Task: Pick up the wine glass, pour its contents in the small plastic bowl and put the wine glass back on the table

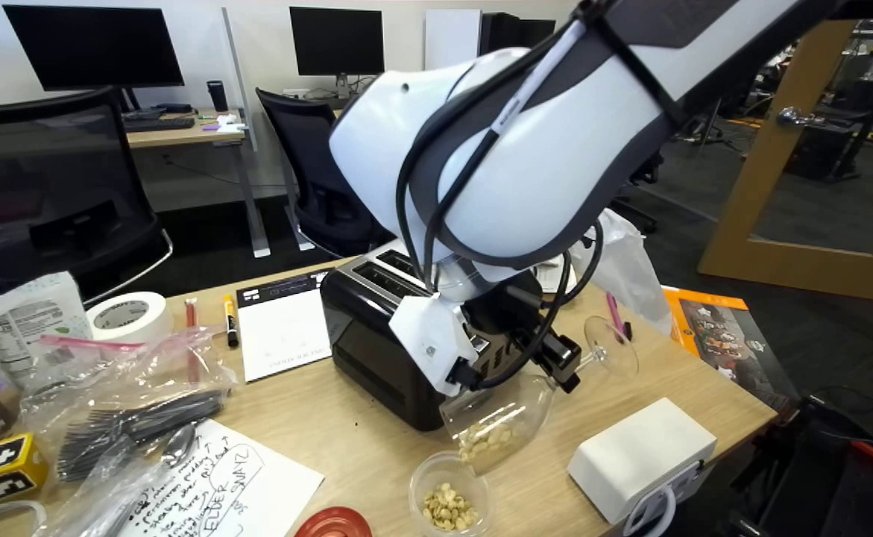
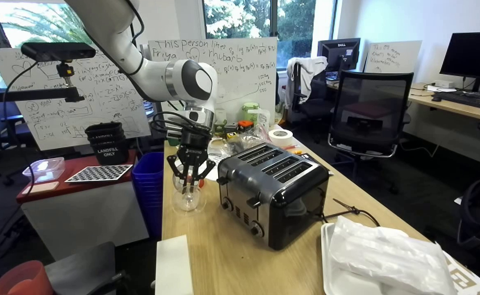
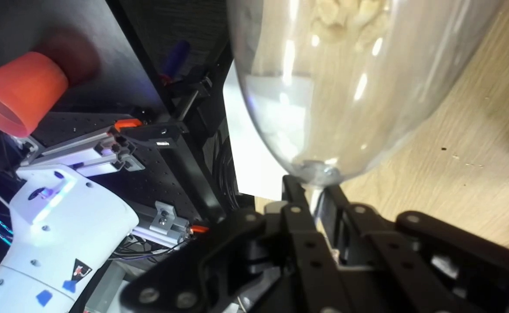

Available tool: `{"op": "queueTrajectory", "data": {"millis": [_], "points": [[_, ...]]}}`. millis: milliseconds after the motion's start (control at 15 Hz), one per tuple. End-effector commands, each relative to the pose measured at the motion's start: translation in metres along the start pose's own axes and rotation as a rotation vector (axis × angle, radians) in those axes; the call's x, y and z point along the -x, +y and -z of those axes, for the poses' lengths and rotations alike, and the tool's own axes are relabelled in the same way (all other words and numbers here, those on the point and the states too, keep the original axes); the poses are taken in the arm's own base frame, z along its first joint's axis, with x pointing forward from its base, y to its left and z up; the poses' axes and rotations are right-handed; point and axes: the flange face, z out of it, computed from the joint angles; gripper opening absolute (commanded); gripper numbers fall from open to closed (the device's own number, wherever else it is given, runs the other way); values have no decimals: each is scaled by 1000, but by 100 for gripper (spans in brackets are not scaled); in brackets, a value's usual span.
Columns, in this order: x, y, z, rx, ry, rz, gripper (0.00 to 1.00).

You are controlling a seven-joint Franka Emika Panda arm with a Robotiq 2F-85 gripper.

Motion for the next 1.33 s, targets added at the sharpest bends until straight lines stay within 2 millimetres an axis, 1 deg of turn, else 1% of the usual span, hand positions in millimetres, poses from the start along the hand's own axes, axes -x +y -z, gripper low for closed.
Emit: {"op": "queueTrajectory", "data": {"millis": [0, 733, 867, 1000, 1267], "points": [[3, -2, 4, 5, 59, -29, 4], [16, 1, 5, -18, 113, -72, 4], [17, 0, 5, -14, 100, -64, 4], [15, -1, 4, -1, 59, -27, 4], [0, -7, 5, 19, -36, 38, 4]]}}
